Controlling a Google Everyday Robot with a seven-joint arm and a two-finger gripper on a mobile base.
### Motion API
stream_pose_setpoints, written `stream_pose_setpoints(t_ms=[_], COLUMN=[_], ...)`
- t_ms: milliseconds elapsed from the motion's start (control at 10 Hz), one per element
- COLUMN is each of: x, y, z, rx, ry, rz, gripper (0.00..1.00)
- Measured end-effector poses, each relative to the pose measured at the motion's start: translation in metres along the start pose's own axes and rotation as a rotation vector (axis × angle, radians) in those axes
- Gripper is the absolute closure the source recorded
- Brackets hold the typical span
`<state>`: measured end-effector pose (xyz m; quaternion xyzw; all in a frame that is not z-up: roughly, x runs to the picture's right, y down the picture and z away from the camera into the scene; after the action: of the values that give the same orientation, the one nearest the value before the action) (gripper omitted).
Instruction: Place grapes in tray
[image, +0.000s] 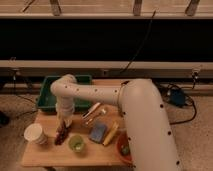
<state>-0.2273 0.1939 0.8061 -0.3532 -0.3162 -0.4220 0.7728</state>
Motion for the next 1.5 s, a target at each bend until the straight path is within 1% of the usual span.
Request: stream_pose_setpoints(t_ms=[200,300,500,700,800,900,1300,1500], x=[-0.015,-0.02,-0.027,-0.023,-0.017,-0.007,0.037,0.059], y=[-0.001,-0.001,-0.001,-0.002,-0.004,-0.006,-0.022,-0.032], z=[-0.03,-0.043,-0.074,-0.091,-0.103,-0.115,-0.154,-0.179], rx=[0.052,0.071,0.118,0.139,0.152,0.161,0.18,0.191], ry=[-0.017,-0.02,-0.018,-0.01,-0.003,0.006,0.049,0.075], rz=[-0.015,-0.022,-0.04,-0.042,-0.037,-0.028,0.004,0.026], gripper=[1.0,1.0,1.0,1.0,1.0,1.0,1.0,1.0])
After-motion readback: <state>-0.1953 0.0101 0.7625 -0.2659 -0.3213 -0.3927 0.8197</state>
